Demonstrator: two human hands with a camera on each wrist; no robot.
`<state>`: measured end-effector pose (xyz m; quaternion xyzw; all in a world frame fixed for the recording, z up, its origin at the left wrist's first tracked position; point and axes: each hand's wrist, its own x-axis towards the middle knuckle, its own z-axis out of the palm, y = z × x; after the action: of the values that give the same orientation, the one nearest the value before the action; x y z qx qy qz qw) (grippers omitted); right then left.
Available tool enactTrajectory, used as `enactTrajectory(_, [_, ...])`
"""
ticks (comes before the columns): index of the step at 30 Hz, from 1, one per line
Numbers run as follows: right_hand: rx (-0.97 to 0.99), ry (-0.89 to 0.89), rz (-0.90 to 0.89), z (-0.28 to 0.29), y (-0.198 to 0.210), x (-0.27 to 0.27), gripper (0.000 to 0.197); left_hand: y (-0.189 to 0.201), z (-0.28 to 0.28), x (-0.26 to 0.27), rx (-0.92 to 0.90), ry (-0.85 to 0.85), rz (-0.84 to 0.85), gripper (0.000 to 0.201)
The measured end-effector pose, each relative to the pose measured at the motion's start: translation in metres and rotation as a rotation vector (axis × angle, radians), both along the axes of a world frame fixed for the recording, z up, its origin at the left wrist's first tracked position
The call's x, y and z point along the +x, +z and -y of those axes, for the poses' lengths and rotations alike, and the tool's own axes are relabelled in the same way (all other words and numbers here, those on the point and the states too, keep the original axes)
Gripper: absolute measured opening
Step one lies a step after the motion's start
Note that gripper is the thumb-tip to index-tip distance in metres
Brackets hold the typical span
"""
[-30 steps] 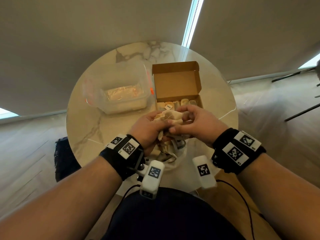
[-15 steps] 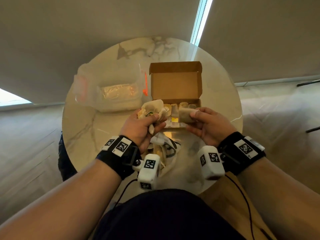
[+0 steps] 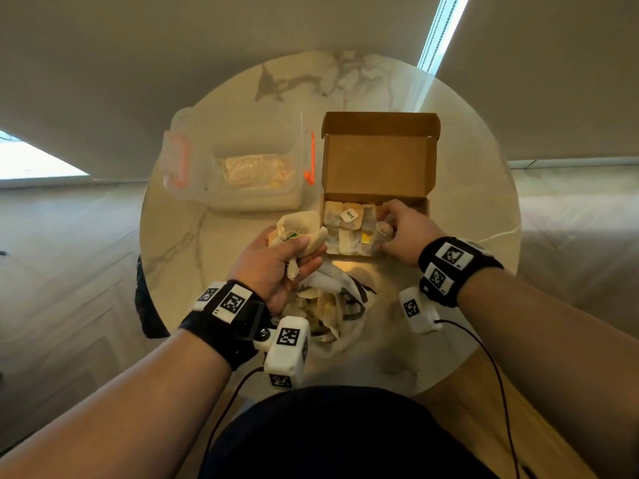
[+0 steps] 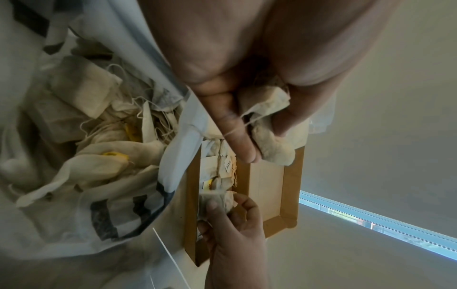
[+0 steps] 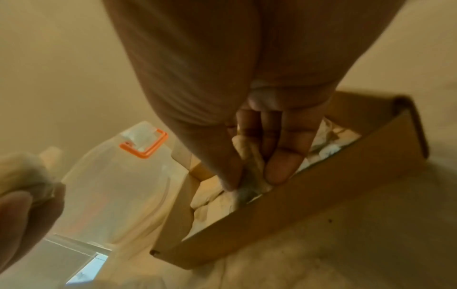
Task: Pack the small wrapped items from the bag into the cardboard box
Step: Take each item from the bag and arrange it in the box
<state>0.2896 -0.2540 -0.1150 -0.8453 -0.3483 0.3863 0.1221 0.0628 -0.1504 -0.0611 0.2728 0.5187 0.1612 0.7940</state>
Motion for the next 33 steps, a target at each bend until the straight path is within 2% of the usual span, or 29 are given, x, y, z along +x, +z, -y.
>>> enactTrajectory(4, [-0.019, 0.021, -0.065, -0.011, -0.011, -0.008, 0.043, -0.003, -0.004, -0.002, -0.025, -0.005, -0.001, 0.037])
enactTrajectory(11, [0.006, -0.044, 0.104, -0.006, -0.02, -0.014, 0.022, -0.007, -0.012, -0.001, -0.034, -0.047, 0.008, 0.039])
enactTrajectory(19, [-0.08, -0.037, 0.12, -0.017, -0.018, -0.025, 0.018, -0.005, -0.008, 0.006, -0.075, -0.095, 0.031, 0.037])
enactTrajectory(22, [-0.125, 0.056, 0.089, -0.016, -0.009, -0.027, 0.022, -0.004, -0.004, 0.008, -0.054, -0.136, 0.016, 0.037])
enactTrajectory(24, [-0.03, 0.026, 0.043, -0.011, 0.006, -0.026, 0.022, -0.002, -0.002, 0.011, -0.042, -0.166, 0.024, 0.037])
enactTrajectory(27, [0.264, -0.176, -0.233, 0.004, 0.042, -0.027, 0.024, 0.005, 0.0, 0.02, -0.038, -0.179, 0.051, 0.036])
enactTrajectory(29, [0.415, -0.22, -0.379, 0.017, 0.062, -0.03, 0.022, 0.011, 0.003, 0.027, -0.04, -0.186, 0.078, 0.033])
enactTrajectory(33, [0.47, -0.147, -0.311, 0.033, 0.075, -0.039, 0.021, 0.02, 0.008, 0.039, -0.104, -0.202, 0.158, 0.029])
